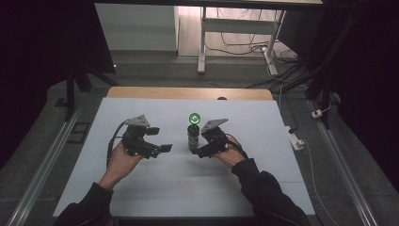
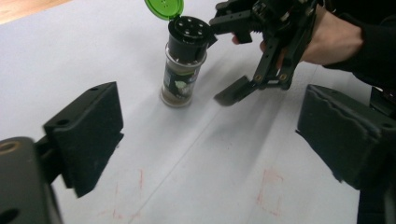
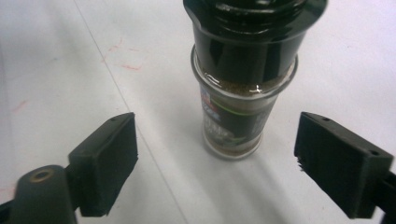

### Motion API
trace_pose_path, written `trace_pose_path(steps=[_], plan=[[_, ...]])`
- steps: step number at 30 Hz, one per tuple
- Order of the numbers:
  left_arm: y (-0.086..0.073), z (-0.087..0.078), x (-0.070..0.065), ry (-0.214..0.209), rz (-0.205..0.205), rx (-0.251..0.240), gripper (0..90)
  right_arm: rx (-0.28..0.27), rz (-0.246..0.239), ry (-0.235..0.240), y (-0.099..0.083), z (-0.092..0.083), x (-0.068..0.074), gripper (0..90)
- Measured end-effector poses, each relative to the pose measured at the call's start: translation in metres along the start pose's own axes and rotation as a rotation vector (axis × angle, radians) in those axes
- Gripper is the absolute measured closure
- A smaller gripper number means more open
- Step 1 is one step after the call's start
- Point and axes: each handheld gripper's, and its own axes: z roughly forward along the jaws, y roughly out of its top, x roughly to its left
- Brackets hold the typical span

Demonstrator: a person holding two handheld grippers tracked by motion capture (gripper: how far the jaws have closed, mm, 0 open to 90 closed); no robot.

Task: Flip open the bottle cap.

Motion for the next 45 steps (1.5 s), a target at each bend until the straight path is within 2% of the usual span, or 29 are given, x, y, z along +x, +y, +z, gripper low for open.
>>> trace_pose_path(steps=[6,9,15,19,31,38,45], plan=[[-0.012,-0.009,-0.008,-0.001,-0.006,0.006,2.7,-0.018,0.047,0.024,0.0,-0.012,0.007,9.3],[-0.018,-0.014,-0.012,0.002,-0.008,0.005,1.0,-0.006,0.07,0.047,-0.002,-0.018,0.012,5.4],[-0.034,-0.027,-0.021,0.024,-0.009,-0.002,0.0,0.01,0.079,0.039,-0.008,-0.036,0.022,1.9],[-0.046,-0.039,-0.024,0.035,-0.027,-0.016,0.0,-0.012,0.085,0.029,-0.013,-0.053,0.03,0.0],[-0.085,-0.075,-0.031,0.093,-0.087,-0.049,0.0,-0.07,0.12,-0.046,-0.041,-0.106,0.042,0.0],[-0.102,-0.09,-0.034,0.123,-0.118,-0.058,0.0,-0.076,0.152,-0.098,-0.063,-0.133,0.045,0.0],[-0.118,-0.102,-0.034,0.172,-0.143,-0.047,0.0,-0.08,0.194,-0.148,-0.085,-0.155,0.046,0.0]])
